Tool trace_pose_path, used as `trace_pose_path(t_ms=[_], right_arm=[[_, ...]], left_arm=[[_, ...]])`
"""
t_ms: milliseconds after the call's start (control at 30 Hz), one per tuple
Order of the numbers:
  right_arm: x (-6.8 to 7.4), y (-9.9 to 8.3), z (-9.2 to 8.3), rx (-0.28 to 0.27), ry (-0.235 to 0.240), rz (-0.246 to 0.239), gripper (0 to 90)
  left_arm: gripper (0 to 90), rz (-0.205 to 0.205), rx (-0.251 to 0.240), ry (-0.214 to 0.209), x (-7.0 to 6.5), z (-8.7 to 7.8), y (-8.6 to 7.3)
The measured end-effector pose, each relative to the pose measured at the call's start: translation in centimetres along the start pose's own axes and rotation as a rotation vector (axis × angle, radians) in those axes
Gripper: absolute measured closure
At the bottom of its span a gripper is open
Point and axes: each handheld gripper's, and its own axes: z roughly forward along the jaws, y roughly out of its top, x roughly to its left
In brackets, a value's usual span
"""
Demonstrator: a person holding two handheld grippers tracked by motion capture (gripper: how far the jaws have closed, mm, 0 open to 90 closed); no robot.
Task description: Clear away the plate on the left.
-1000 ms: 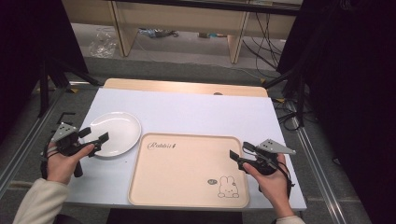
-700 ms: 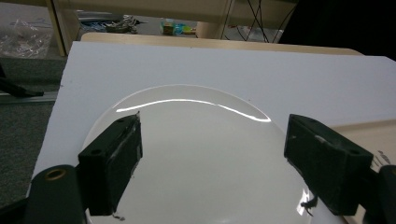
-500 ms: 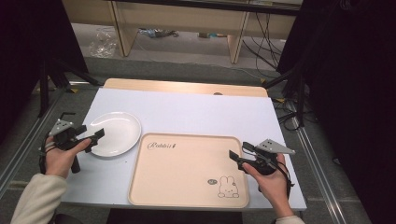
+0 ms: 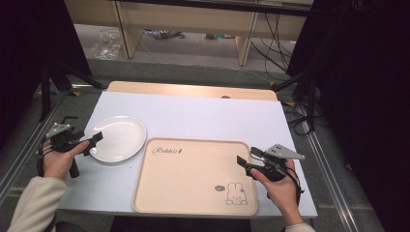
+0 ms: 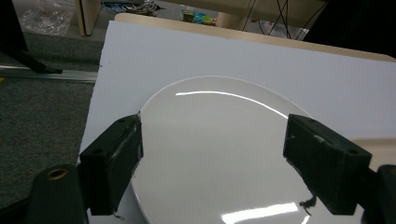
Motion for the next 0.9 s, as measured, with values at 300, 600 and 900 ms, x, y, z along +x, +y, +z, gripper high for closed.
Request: trace_pose_path(t_ms=[300, 600, 900], right_arm=[[-0.1, 0.0, 0.1, -0.021, -0.015, -0.024, 30.3], [0.0, -0.1, 0.2, -0.011, -0.008, -0.01, 30.3], [-0.1, 0.0, 0.2, -0.014, -0.007, -0.031, 30.4]], left_arm=[[20.0, -0.018, 0.019, 0.017, 0.9, 0.3, -0.1], [20.6, -0.039, 0.057, 0.043, 1.7, 0.4, -0.6], [22.3, -0.076, 0.099, 0.038, 2.0, 0.8, -1.2]])
